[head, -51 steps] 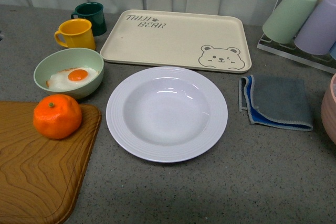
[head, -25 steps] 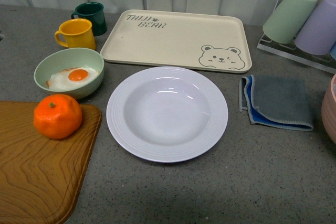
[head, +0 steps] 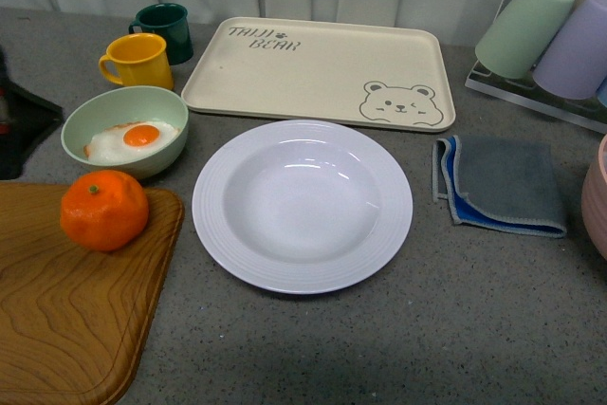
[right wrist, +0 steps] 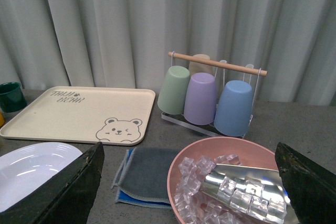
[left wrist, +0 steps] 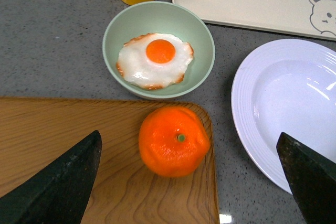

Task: Place orange and plate with both arms

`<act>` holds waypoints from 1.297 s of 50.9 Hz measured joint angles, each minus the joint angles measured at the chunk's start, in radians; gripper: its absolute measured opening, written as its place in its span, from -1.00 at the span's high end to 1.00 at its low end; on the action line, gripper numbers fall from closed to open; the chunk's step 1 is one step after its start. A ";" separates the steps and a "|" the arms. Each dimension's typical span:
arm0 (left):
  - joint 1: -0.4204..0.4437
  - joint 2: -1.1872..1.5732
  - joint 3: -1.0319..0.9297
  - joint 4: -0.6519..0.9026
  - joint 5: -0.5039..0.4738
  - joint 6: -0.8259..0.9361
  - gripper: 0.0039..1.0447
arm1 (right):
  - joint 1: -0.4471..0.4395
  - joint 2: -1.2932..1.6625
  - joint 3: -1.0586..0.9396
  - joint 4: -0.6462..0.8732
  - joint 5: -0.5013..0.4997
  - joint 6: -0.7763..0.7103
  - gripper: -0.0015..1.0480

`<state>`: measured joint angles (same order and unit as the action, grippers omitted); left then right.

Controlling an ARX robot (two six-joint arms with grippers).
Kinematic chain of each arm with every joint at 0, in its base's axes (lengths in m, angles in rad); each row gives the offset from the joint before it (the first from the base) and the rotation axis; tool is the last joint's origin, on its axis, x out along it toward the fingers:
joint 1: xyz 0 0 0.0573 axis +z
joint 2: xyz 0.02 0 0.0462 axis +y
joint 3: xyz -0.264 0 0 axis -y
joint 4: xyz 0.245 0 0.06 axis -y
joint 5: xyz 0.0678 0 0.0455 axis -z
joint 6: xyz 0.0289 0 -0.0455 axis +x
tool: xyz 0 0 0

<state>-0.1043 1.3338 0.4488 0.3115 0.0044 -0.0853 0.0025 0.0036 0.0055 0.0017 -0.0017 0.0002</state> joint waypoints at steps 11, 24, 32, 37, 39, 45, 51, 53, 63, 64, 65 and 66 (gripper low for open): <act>-0.027 0.259 0.144 0.006 -0.044 0.017 -0.88 | 0.000 0.000 0.000 0.000 0.000 0.000 -0.82; -0.006 0.368 0.186 -0.045 -0.043 -0.011 -0.88 | 0.000 0.000 0.000 0.000 0.000 0.000 -0.82; 0.005 0.398 0.208 -0.103 -0.005 -0.052 -0.88 | 0.000 0.000 0.000 0.000 0.000 0.000 -0.82; 0.007 0.415 0.208 -0.105 0.005 -0.070 -0.88 | 0.000 0.000 0.000 0.000 0.000 0.000 -0.82; 0.007 0.422 0.209 -0.105 0.009 -0.079 -0.88 | 0.000 0.000 0.000 0.000 0.000 0.000 -0.82; 0.006 0.444 0.212 -0.095 -0.001 -0.085 -0.88 | 0.000 0.000 0.000 0.000 0.000 0.000 -0.82; 0.003 0.482 0.219 -0.084 -0.019 -0.096 -0.88 | 0.000 0.000 0.000 0.000 0.000 0.000 -0.82; 0.003 0.490 0.222 -0.080 -0.024 -0.098 -0.88 | 0.000 0.000 0.000 0.000 0.000 0.000 -0.82; 0.003 0.500 0.227 -0.075 -0.022 -0.112 -0.68 | 0.000 0.000 0.000 0.000 0.000 0.000 -0.82; 0.003 0.500 0.228 -0.075 -0.023 -0.114 -0.61 | 0.000 0.000 0.000 0.000 0.000 0.000 -0.82; 0.003 0.500 0.228 -0.075 -0.023 -0.115 -0.58 | 0.000 0.000 0.000 0.000 0.000 0.000 -0.82; 0.003 0.500 0.228 -0.075 -0.023 -0.116 -0.51 | 0.000 0.000 0.000 0.000 0.000 0.000 -0.82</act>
<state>-0.1013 1.8343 0.6769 0.2363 -0.0181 -0.2016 0.0025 0.0036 0.0059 0.0017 -0.0017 0.0002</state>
